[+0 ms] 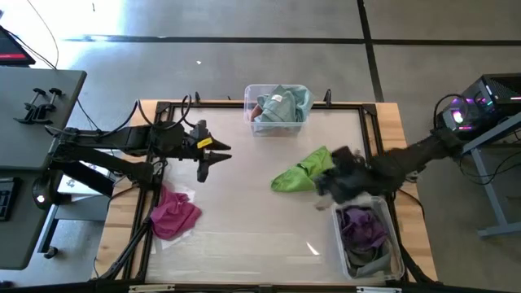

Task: Sort towels by color in basket
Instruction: Put the light green towel into the top transparent bin

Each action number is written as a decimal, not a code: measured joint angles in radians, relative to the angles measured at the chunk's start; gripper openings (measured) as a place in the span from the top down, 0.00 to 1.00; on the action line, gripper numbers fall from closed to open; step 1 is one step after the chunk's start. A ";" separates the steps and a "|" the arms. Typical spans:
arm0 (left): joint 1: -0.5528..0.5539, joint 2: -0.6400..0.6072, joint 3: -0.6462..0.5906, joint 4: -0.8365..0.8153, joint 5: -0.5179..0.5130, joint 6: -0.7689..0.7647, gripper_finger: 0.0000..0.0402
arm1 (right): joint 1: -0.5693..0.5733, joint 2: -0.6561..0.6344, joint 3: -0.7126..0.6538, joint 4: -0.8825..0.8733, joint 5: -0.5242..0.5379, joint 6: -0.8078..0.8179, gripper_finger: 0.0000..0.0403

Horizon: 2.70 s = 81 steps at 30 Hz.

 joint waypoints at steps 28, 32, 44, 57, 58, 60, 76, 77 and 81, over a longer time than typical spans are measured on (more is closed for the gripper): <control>0.346 0.159 0.000 0.031 0.124 -0.087 0.71 | -0.646 0.365 -0.495 0.600 -0.598 -0.748 0.46; 0.354 0.197 -0.001 0.092 0.128 -0.071 0.71 | -0.617 0.362 -0.527 0.637 -0.599 -0.745 0.62; 0.406 0.242 0.000 0.428 0.358 0.095 0.71 | -0.660 0.223 -0.319 0.662 -0.752 -0.866 0.94; 0.572 0.237 0.000 0.580 0.414 0.180 0.58 | -0.923 0.165 0.076 0.811 -0.795 -1.009 0.99; 0.579 0.236 0.000 0.586 0.414 0.170 0.57 | -0.937 0.181 0.113 0.809 -0.783 -1.030 0.99; 0.590 0.229 0.000 0.584 0.414 0.148 0.56 | -0.958 0.212 0.186 0.807 -0.758 -1.074 0.99; 0.579 0.221 0.000 0.512 0.333 0.044 0.55 | -1.066 0.589 0.322 0.529 -0.572 -1.243 0.99; 0.578 0.221 0.000 0.511 0.330 0.037 0.55 | -1.067 0.615 0.322 0.528 -0.565 -1.243 0.98; 0.577 0.221 0.000 0.504 0.327 0.018 0.55 | -1.066 0.687 0.323 0.526 -0.563 -1.231 0.92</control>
